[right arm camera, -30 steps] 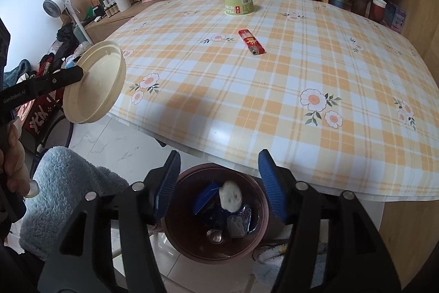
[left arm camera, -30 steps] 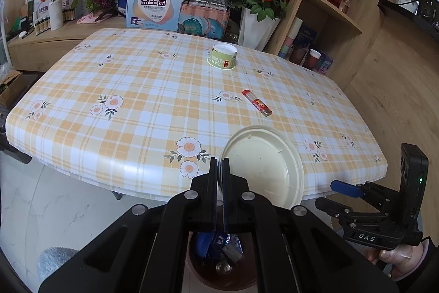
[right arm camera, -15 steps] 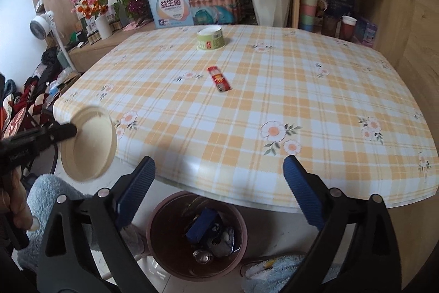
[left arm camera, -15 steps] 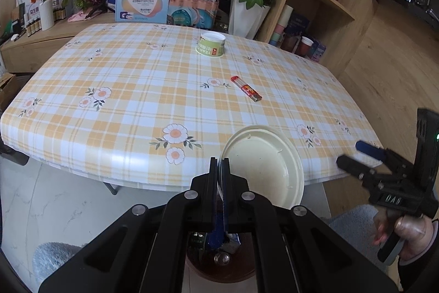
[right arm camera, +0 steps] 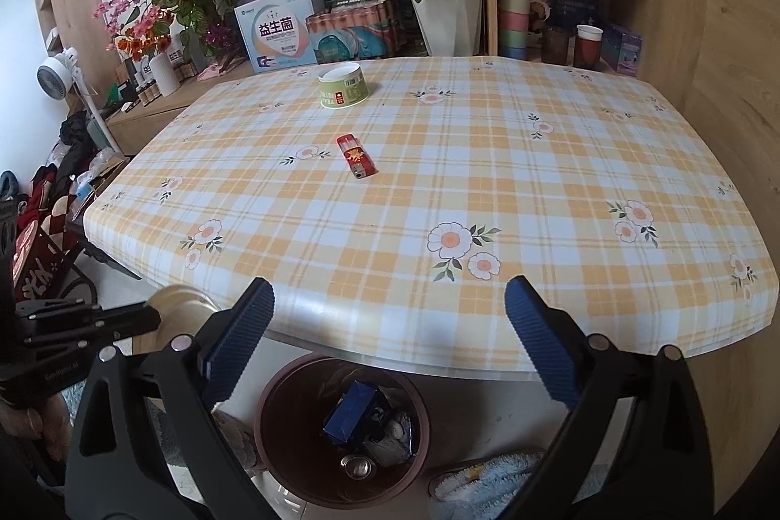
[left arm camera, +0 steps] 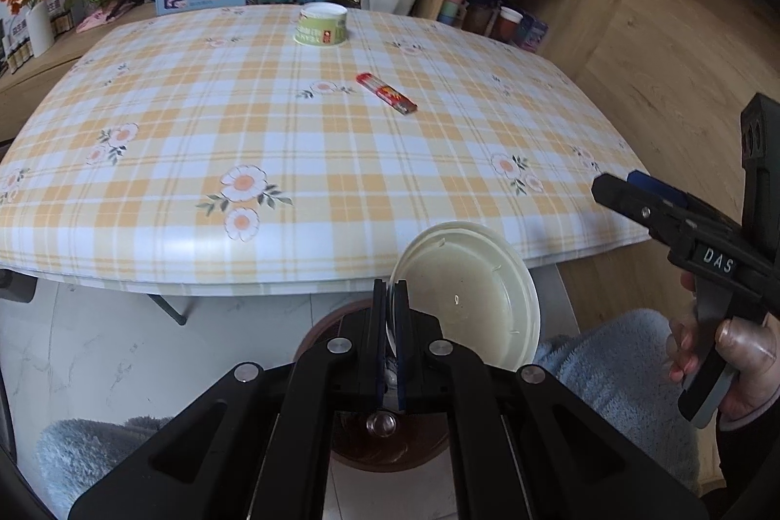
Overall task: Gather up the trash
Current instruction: 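Lower the paper plate over the bin and open the left gripper, then reach to the red toothpick box and grasp it with the right gripper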
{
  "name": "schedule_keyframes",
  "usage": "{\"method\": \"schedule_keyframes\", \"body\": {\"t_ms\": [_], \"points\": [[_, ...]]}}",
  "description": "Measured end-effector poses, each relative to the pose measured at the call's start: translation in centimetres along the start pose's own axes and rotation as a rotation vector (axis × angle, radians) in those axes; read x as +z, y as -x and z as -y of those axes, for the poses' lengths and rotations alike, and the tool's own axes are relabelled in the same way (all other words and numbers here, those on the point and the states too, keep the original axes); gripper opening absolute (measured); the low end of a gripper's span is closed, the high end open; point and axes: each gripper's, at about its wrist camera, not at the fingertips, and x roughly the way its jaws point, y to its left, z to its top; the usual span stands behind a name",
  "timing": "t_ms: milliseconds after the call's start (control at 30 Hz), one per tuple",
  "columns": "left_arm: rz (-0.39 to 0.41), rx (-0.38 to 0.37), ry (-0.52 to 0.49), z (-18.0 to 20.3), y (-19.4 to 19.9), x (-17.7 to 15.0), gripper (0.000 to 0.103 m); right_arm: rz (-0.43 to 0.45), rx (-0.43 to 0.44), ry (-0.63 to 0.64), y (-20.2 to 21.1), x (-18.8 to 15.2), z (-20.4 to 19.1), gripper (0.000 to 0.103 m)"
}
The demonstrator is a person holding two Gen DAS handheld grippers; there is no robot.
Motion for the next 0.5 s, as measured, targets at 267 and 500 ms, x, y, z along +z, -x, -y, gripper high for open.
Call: {"method": "schedule_keyframes", "body": {"t_ms": [267,500], "points": [[0.005,-0.061,0.031,-0.3,-0.1,0.2,0.056,-0.009,-0.007,-0.016,-0.2,-0.3,0.5,0.094],[0.077,0.044,0.137,-4.0,1.3,1.0,0.086,-0.025,-0.016,-0.016,-0.6,-0.5,0.5,0.094]]}}
